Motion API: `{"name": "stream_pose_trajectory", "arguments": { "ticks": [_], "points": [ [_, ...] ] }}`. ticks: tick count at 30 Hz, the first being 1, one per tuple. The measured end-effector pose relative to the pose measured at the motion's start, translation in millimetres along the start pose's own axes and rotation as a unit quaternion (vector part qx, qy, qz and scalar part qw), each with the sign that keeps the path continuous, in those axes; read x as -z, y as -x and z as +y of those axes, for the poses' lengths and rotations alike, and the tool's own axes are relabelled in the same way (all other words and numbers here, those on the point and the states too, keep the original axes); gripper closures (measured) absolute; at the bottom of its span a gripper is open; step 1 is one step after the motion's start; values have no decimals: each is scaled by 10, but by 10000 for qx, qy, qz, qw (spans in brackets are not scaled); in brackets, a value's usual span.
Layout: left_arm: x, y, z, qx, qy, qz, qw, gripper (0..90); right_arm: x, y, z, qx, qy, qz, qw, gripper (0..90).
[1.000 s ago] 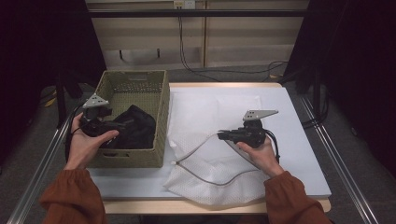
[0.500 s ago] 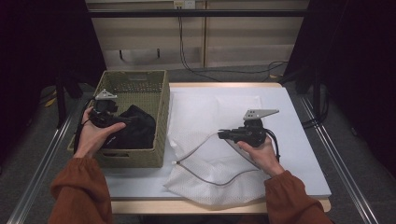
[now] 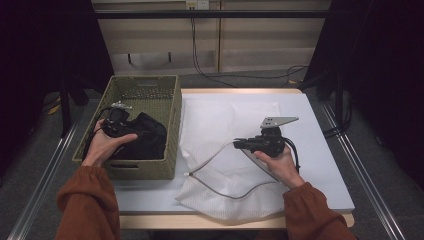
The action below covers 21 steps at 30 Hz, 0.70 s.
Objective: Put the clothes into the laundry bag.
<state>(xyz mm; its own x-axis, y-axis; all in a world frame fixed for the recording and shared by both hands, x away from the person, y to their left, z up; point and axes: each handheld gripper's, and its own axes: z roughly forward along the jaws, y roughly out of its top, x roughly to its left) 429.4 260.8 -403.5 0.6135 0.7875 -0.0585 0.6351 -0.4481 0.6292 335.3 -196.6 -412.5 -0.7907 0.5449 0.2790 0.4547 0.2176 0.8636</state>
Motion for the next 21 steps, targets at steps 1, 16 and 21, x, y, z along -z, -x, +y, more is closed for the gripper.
{"name": "stream_pose_trajectory", "arguments": {
  "ticks": [1, 16, 21],
  "points": [
    [-15, 3, -3, 43, -71, -76, 9999, 64, -4, -4, -1, -1, 1, 1, 10000, 881],
    [-187, -105, -20, 160, -785, 160, 9967, 66, 9, 10, -9, -35, 9, 42, 10000, 880],
    [-255, -108, -22, 182, -936, 55, 9954, 52, 11, 13, -17, -47, -11, 28, 10000, 880]
  ]
}}
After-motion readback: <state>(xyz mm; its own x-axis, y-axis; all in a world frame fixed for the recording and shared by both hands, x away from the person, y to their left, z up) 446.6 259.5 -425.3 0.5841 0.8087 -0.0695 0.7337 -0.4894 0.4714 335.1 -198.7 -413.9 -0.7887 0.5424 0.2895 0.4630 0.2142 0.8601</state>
